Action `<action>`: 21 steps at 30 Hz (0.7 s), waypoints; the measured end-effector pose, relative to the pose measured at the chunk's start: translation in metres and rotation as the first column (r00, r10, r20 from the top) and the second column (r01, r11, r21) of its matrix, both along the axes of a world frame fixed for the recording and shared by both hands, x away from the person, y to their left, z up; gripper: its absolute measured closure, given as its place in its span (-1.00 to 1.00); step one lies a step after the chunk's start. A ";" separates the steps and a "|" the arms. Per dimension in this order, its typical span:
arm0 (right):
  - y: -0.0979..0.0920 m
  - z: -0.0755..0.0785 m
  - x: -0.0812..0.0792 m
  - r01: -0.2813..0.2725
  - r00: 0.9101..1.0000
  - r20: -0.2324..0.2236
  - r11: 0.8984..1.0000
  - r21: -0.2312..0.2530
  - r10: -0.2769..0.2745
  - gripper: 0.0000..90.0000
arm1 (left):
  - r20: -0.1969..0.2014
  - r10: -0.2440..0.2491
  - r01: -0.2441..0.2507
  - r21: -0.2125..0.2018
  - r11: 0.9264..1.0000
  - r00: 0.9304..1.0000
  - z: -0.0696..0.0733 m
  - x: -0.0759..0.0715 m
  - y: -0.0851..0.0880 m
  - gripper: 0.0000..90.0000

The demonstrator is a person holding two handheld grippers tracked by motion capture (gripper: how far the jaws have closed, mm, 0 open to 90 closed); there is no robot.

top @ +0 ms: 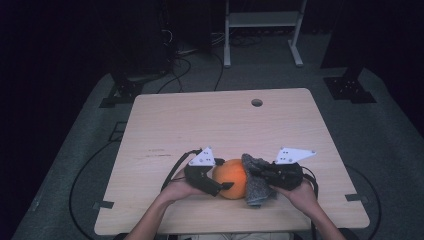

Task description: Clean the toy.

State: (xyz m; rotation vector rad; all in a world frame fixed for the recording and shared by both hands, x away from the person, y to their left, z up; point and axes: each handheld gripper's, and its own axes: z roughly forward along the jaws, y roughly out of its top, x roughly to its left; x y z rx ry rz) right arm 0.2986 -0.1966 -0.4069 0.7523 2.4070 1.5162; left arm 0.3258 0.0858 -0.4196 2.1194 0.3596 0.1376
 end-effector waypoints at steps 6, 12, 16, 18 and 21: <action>-0.013 -0.005 0.003 0.021 1.000 -0.010 1.000 -0.013 -0.021 0.81 | 0.012 -0.003 0.004 -0.018 1.000 1.000 -0.001 -0.003 -0.001 -0.34; -0.027 0.006 -0.007 0.044 0.999 -0.013 0.999 0.017 -0.043 0.81 | 0.008 0.022 -0.022 -0.025 0.999 1.000 -0.003 -0.003 -0.003 -0.22; -0.006 0.014 -0.012 -0.016 1.000 0.008 0.999 0.031 0.016 0.81 | 0.025 0.017 -0.017 -0.019 1.000 1.000 -0.003 -0.006 -0.010 -0.19; 0.007 0.015 -0.011 -0.039 0.999 0.017 0.999 0.010 0.038 0.81 | 0.034 0.023 -0.023 -0.014 1.000 0.999 -0.002 -0.008 -0.011 -0.19; 0.013 0.008 -0.005 -0.041 0.999 0.009 0.999 -0.014 0.041 0.82 | 0.032 0.030 -0.030 -0.010 1.000 0.999 -0.002 -0.007 -0.008 -0.17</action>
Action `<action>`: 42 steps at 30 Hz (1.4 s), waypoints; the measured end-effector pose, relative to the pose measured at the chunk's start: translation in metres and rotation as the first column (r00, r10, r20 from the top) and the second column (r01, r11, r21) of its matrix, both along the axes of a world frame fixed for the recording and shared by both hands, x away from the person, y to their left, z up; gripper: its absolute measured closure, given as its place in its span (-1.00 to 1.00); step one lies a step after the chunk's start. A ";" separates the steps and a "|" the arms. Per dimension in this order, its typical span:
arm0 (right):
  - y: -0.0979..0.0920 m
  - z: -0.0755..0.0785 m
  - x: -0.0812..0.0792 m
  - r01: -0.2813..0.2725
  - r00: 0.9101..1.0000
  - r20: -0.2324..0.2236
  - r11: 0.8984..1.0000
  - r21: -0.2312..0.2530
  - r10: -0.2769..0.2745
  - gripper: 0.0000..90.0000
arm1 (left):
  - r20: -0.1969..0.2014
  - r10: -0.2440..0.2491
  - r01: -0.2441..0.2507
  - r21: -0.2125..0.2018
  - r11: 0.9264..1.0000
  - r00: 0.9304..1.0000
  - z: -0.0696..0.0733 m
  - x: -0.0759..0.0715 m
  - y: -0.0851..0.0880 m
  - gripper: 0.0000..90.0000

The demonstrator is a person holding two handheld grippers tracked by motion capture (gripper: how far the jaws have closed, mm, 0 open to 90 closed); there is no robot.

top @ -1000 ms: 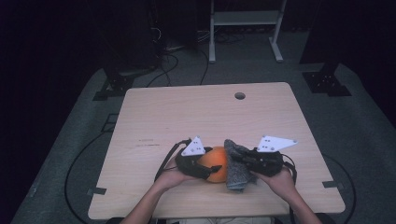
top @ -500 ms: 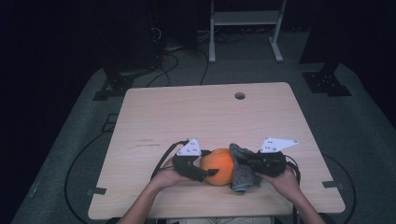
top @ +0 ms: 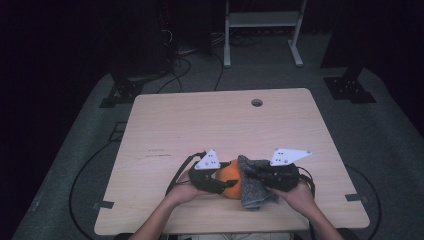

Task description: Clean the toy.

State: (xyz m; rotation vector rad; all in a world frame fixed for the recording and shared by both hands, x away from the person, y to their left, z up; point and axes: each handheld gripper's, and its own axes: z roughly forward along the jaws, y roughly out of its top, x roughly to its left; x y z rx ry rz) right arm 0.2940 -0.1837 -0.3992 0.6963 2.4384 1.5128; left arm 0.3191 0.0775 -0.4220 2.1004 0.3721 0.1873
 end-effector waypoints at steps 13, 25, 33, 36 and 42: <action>-0.018 -0.002 -0.004 0.043 0.999 0.011 0.999 -0.014 -0.043 0.81 | -0.010 0.020 -0.020 -0.030 0.999 1.000 0.000 0.003 -0.002 -0.15; -0.030 -0.003 -0.005 0.063 0.998 -0.015 0.995 0.074 -0.062 0.81 | -0.028 0.035 -0.038 -0.082 0.996 0.999 -0.003 0.006 -0.007 -0.33; -0.010 -0.008 -0.001 0.014 1.000 -0.004 0.999 0.035 -0.014 0.81 | -0.098 -0.024 0.016 -0.088 0.996 0.995 -0.007 0.016 0.008 -0.79; -0.016 -0.009 0.000 0.024 1.000 -0.014 0.999 0.040 -0.023 0.81 | -0.104 -0.045 0.036 -0.087 0.996 0.994 -0.012 0.017 0.006 -0.73; -0.035 -0.015 0.004 0.065 0.997 -0.048 0.995 0.070 -0.062 0.81 | -0.041 -0.030 0.025 -0.112 0.993 0.999 -0.006 0.011 0.004 -0.19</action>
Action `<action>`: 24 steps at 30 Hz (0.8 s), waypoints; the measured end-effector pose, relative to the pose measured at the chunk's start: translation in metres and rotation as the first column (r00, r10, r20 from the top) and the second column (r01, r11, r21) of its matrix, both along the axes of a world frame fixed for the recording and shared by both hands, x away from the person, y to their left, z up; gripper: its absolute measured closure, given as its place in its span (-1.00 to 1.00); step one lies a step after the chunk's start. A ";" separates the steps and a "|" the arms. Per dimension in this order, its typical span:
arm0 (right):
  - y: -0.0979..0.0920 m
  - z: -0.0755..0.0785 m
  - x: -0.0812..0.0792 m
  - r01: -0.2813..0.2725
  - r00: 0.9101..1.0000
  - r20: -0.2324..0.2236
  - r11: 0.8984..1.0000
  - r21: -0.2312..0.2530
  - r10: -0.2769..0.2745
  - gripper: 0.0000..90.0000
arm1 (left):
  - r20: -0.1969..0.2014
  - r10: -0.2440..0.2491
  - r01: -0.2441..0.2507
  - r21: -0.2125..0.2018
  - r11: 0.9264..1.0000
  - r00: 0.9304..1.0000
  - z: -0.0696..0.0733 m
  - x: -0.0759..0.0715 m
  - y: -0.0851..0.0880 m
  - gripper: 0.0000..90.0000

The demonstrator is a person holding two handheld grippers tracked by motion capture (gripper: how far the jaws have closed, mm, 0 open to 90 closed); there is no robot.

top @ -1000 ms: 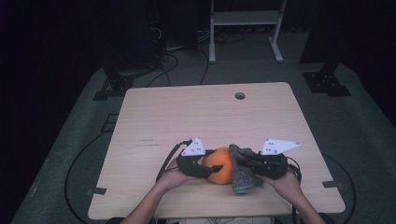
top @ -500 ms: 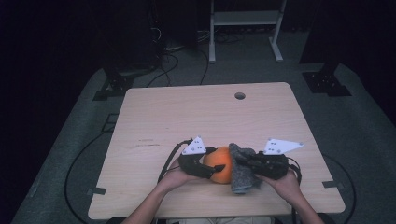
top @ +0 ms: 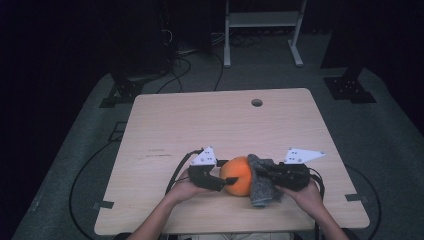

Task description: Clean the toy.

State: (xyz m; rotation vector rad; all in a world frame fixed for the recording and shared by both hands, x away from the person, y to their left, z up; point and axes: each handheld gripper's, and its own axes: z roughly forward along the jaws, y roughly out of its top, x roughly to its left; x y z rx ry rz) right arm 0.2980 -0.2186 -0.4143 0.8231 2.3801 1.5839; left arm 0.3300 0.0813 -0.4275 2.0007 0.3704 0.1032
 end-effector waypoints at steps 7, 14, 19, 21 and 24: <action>-0.023 -0.006 -0.006 0.086 0.996 -0.029 0.996 -0.004 -0.086 0.80 | -0.034 0.021 -0.022 -0.035 0.999 0.999 0.014 -0.001 0.007 -0.14; 0.015 0.025 -0.017 -0.028 0.997 0.071 0.998 0.056 0.024 0.80 | -0.053 0.047 -0.047 -0.003 0.999 0.997 0.021 -0.004 0.007 -0.14; 0.040 0.016 -0.010 -0.038 0.995 0.087 0.999 -0.038 0.041 0.80 | -0.021 0.068 -0.067 0.033 0.997 0.997 0.018 -0.007 0.008 -0.23; 0.040 0.008 -0.009 -0.030 0.996 0.081 0.998 -0.061 0.035 0.81 | -0.038 0.032 -0.031 0.016 0.999 0.999 0.016 -0.005 0.010 -0.41; 0.033 0.004 -0.009 -0.011 0.997 0.074 0.998 -0.059 0.016 0.81 | -0.029 -0.016 0.015 -0.018 1.000 0.999 0.015 -0.002 0.015 -0.60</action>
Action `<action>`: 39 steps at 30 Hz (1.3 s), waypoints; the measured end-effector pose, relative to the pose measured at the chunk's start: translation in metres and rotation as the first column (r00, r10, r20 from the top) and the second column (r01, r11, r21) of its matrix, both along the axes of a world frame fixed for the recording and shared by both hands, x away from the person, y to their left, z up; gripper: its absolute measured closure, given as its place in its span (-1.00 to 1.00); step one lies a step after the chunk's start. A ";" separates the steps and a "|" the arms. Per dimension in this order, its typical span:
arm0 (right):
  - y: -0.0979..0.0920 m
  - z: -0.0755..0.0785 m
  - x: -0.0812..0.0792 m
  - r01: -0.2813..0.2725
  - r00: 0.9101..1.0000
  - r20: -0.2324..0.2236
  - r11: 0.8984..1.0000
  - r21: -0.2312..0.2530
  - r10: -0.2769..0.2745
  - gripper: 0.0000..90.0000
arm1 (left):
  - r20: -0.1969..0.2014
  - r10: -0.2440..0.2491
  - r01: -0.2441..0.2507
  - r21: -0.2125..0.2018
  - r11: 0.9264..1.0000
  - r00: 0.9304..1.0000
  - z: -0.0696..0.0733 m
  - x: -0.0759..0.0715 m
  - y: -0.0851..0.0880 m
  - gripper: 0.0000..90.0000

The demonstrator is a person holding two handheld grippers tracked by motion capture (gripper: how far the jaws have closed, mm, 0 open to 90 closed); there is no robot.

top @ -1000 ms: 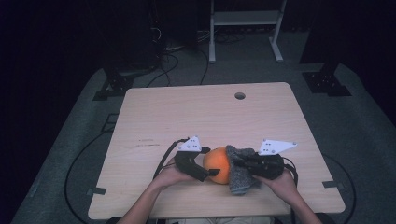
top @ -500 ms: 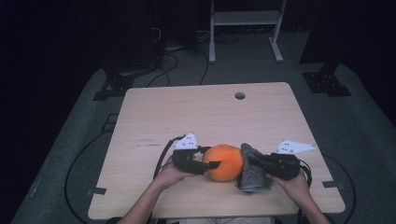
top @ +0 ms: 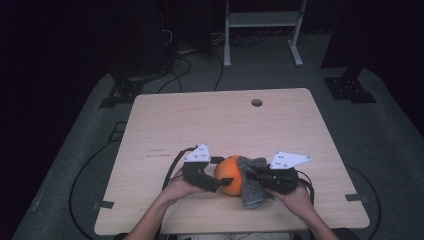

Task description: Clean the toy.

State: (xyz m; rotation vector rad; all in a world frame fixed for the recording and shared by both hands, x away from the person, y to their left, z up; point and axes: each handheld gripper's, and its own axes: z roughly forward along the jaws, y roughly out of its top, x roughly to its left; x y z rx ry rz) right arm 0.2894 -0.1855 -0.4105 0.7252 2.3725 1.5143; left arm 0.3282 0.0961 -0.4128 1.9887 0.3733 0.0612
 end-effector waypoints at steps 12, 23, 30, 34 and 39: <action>-0.028 -0.008 0.006 0.047 0.997 -0.057 0.998 0.050 -0.044 0.80 | 0.049 0.002 -0.004 0.036 0.999 0.999 -0.010 0.001 -0.012 -0.29; -0.008 0.021 -0.009 -0.048 0.999 0.021 0.990 0.130 0.045 0.80 | 0.059 0.031 -0.038 0.118 0.992 0.998 0.014 -0.010 -0.011 -0.11; -0.002 0.005 0.007 -0.010 1.000 0.002 0.999 0.044 0.010 0.81 | 0.068 0.028 -0.038 0.153 0.987 0.997 0.013 -0.010 -0.010 -0.10; -0.014 0.005 0.006 0.037 0.999 -0.010 0.998 0.042 -0.037 0.81 | 0.065 0.021 -0.031 0.154 0.988 0.998 0.016 -0.010 -0.009 -0.10; 0.002 0.018 -0.007 -0.045 0.998 0.041 0.996 0.083 0.042 0.80 | 0.055 0.016 -0.025 0.161 0.987 0.998 0.018 -0.011 -0.012 -0.10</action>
